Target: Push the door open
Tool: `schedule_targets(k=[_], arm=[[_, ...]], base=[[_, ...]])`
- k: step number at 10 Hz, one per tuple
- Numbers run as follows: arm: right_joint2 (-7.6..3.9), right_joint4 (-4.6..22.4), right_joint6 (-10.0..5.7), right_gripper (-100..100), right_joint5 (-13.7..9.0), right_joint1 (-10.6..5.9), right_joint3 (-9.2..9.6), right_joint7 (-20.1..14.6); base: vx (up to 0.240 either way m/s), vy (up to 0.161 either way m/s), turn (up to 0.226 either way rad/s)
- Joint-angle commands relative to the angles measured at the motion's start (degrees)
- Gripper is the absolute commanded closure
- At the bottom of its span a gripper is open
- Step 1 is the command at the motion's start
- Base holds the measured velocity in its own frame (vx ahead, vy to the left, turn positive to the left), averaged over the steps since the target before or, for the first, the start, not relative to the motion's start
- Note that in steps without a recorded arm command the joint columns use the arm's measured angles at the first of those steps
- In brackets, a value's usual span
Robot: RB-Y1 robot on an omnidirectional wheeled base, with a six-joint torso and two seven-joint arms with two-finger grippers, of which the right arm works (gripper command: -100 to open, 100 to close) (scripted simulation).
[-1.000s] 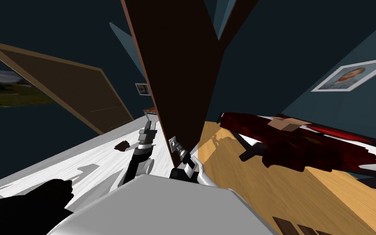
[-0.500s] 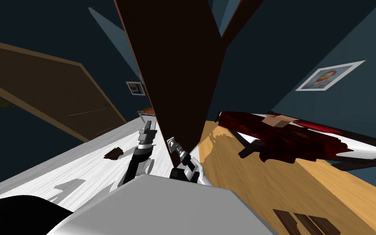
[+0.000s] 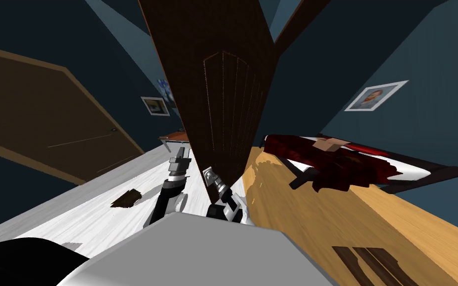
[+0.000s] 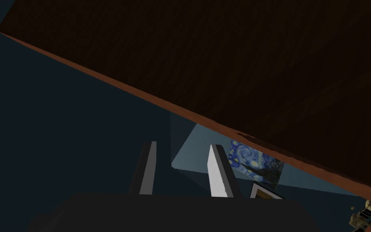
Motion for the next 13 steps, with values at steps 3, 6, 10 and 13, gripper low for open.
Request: schedule_targets(k=[3,6,10,13], arm=[[1.1,-1.2,0.75,100,2.9,2.77,-1.52,-0.6],[2.51,-2.4,1.12,100,4.7,4.4,-2.24,-1.0],[0.86,-2.2,1.13,100,4.4,4.05,-4.66,-0.6],[0.06,-1.7,1.12,100,3.8,3.67,-6.78,0.0]], base=[[0.08,0.212,-0.183],[0.052,0.207,-0.131],[0.023,0.152,-0.076],[0.06,0.193,-0.075]])
